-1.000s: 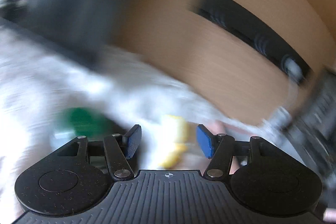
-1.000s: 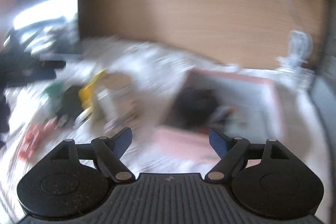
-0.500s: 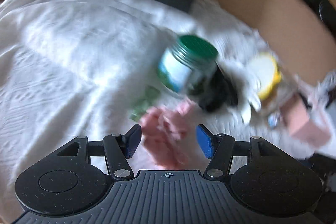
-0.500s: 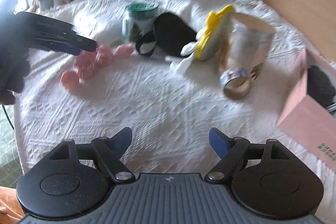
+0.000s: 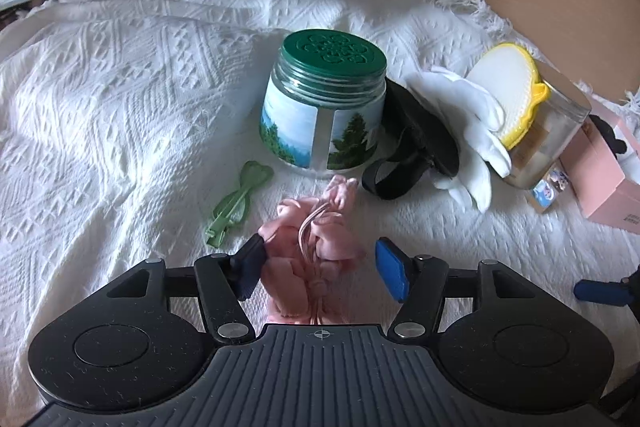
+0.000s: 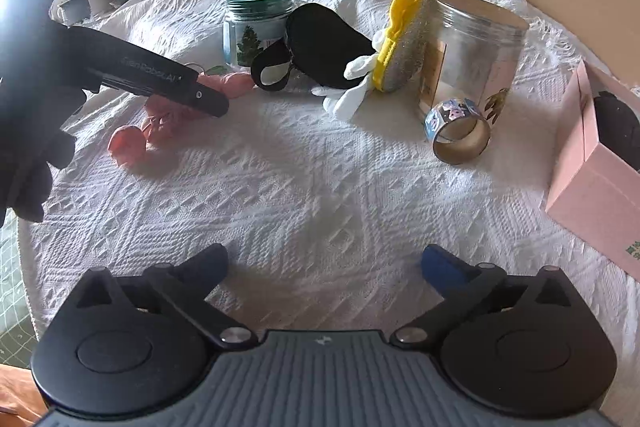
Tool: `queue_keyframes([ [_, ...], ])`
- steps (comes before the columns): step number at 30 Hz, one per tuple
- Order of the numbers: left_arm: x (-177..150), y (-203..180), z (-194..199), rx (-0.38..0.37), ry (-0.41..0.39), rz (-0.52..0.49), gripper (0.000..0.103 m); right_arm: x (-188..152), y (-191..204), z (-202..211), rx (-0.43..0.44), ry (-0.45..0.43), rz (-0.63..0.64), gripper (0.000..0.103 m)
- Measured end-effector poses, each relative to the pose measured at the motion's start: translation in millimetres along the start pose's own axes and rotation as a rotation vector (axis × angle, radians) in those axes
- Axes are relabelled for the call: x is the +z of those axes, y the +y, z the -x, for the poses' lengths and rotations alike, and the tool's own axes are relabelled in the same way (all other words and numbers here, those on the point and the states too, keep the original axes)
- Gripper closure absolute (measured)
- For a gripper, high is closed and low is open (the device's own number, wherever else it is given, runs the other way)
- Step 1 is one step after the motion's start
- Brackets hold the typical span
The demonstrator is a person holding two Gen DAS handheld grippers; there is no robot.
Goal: Organize soft objects
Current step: 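Grasp the pink plush toy with the left gripper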
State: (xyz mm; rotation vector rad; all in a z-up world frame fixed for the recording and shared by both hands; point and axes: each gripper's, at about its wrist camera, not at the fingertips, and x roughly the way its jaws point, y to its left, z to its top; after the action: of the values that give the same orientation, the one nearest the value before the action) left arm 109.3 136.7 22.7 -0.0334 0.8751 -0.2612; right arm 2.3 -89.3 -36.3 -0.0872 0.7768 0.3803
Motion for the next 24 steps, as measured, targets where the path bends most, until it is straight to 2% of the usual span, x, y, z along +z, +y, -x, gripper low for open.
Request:
queue_keyframes([
  [6,1.1,-6.6,0.0,0.027,0.022,-0.029,0.041,-0.2,2.7,1.7,-0.019,0.016,-0.021,0.0],
  [7,1.4,-6.1,0.8,0.035,0.022,-0.034,0.045,-0.2,3.3,2.0,-0.019,0.019,-0.018,0.0],
  [9,1.3,-1.5,3.5,0.065,0.016,-0.033,0.074,1.2,4.1,2.4,-0.014,0.028,-0.007,0.0],
  [11,0.8,11.2,7.4,0.025,0.015,0.017,0.081,4.1,4.7,1.8,-0.018,0.036,-0.018,0.002],
  [12,0.1,18.6,9.8,-0.006,0.016,0.053,0.083,6.2,5.4,1.9,-0.024,0.034,-0.027,0.006],
  [14,-2.7,32.6,17.8,-0.05,0.009,0.101,0.083,14.0,9.1,2.7,-0.031,0.022,-0.04,0.007],
  [18,-5.8,61.2,44.1,-0.074,-0.048,0.159,0.084,40.1,27.4,6.6,-0.051,-0.058,-0.033,0.007],
  [24,5.9,110.5,79.5,-0.036,-0.123,0.179,0.084,90.7,66.6,-17.5,-0.024,-0.118,-0.07,0.014],
])
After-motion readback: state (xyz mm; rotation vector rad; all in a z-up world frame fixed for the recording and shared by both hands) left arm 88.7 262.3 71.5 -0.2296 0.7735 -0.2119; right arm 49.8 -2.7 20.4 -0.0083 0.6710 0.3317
